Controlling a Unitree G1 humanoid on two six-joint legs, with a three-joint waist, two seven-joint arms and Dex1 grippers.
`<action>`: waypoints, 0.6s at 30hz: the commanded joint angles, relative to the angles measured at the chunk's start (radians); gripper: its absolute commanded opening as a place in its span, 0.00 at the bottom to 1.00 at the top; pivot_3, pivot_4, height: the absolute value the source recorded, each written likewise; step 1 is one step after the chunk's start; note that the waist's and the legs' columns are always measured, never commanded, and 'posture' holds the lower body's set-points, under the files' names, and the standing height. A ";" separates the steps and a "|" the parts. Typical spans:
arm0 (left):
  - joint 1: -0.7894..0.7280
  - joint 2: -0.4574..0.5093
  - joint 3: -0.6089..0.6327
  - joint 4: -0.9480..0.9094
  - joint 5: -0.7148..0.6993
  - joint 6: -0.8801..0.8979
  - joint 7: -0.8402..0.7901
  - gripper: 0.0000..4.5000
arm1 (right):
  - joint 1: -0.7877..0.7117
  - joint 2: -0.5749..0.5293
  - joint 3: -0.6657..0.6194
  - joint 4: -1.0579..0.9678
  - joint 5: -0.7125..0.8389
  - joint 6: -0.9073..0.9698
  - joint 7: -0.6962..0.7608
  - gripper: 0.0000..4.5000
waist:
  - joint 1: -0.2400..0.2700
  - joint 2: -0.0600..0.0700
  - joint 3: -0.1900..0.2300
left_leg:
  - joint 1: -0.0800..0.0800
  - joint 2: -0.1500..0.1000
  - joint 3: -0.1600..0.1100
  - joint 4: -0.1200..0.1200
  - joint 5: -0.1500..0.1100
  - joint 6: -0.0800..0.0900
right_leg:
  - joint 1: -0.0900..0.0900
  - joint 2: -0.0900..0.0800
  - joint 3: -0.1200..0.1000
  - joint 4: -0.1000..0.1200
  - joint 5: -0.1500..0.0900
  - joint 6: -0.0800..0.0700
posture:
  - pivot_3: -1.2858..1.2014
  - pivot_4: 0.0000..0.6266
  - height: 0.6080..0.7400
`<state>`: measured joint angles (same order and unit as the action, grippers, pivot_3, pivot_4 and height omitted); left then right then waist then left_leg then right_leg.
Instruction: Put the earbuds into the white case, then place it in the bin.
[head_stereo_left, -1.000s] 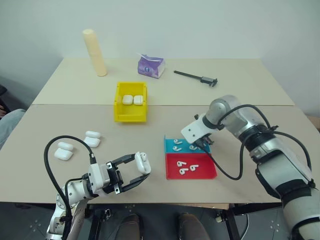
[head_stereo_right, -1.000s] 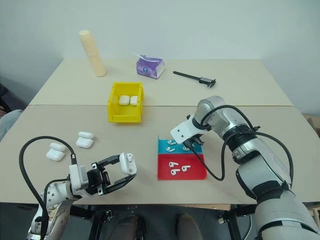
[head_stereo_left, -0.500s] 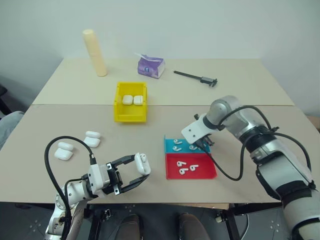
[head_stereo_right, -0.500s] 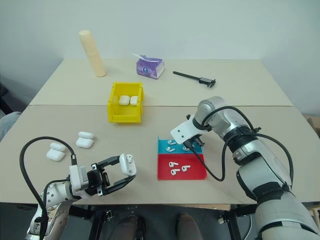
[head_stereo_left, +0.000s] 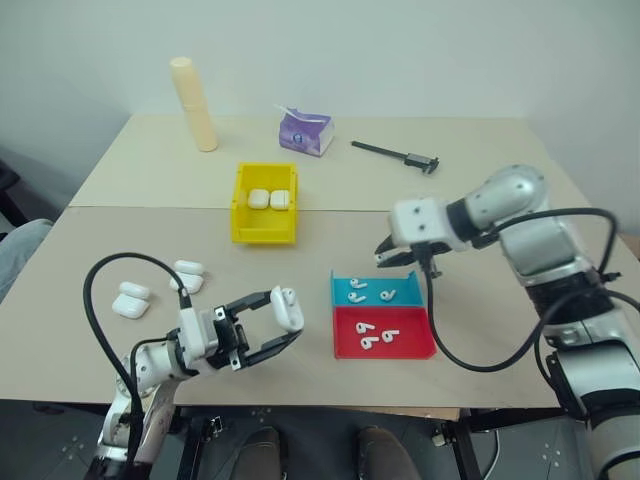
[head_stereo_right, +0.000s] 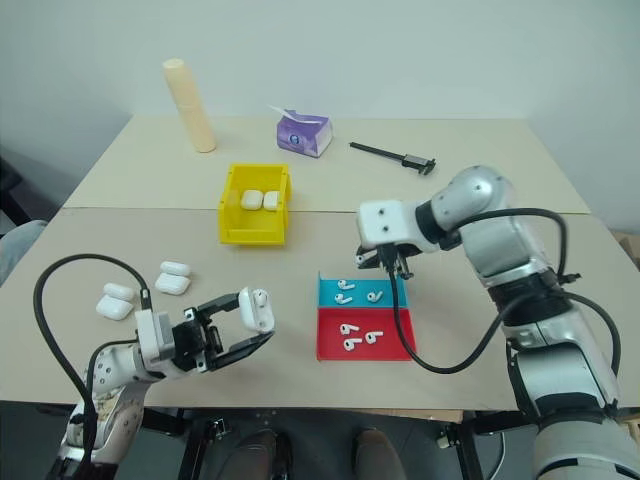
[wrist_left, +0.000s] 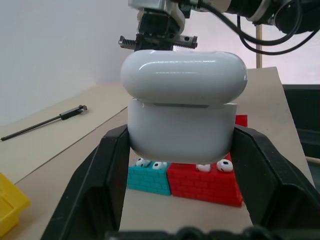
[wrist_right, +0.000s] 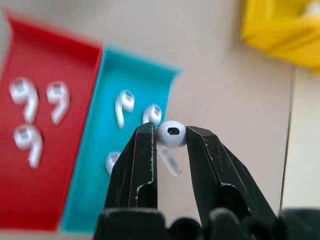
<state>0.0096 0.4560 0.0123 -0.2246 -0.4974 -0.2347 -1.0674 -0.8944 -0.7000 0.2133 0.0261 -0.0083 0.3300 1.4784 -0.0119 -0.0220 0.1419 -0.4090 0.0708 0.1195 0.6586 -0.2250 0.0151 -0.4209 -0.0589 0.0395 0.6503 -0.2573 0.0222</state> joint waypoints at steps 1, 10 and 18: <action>-0.069 -0.016 -0.004 -0.039 -0.063 0.051 0.021 0.61 | -0.011 -0.001 -0.214 -0.164 0.230 0.272 -0.073 0.21 | 0.000 0.000 0.000 | 0.000 0.000 -0.001 0.000 0.000 0.000 | 0.000 0.000 0.000 0.000 0.000 0.000 | 0.52 0.24 1.00; -0.297 -0.061 -0.072 -0.129 -0.221 0.308 0.049 0.61 | 0.005 0.184 -0.806 -0.336 1.052 0.863 -0.524 0.21 | -0.001 -0.001 0.000 | -0.001 -0.001 -0.005 0.000 0.000 0.000 | 0.002 0.001 0.000 -0.001 0.001 0.001 | 0.52 0.24 1.00; -0.390 -0.118 -0.095 -0.110 -0.204 0.347 0.073 0.61 | 0.226 0.253 -0.790 -0.516 1.547 0.789 -0.942 0.21 | -0.005 0.000 0.000 | -0.002 -0.002 -0.006 0.000 0.000 0.000 | 0.002 0.001 0.002 -0.001 0.001 0.003 | 0.52 0.24 1.00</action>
<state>-0.3617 0.3444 -0.0825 -0.3140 -0.7019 0.1113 -1.0040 -0.6675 -0.4407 -0.5845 -0.4239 1.4493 1.1729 0.5842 -0.0168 -0.0224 0.1419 -0.4110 0.0687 0.1136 0.6586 -0.2249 0.0154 -0.4194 -0.0580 0.0414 0.6490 -0.2566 0.0252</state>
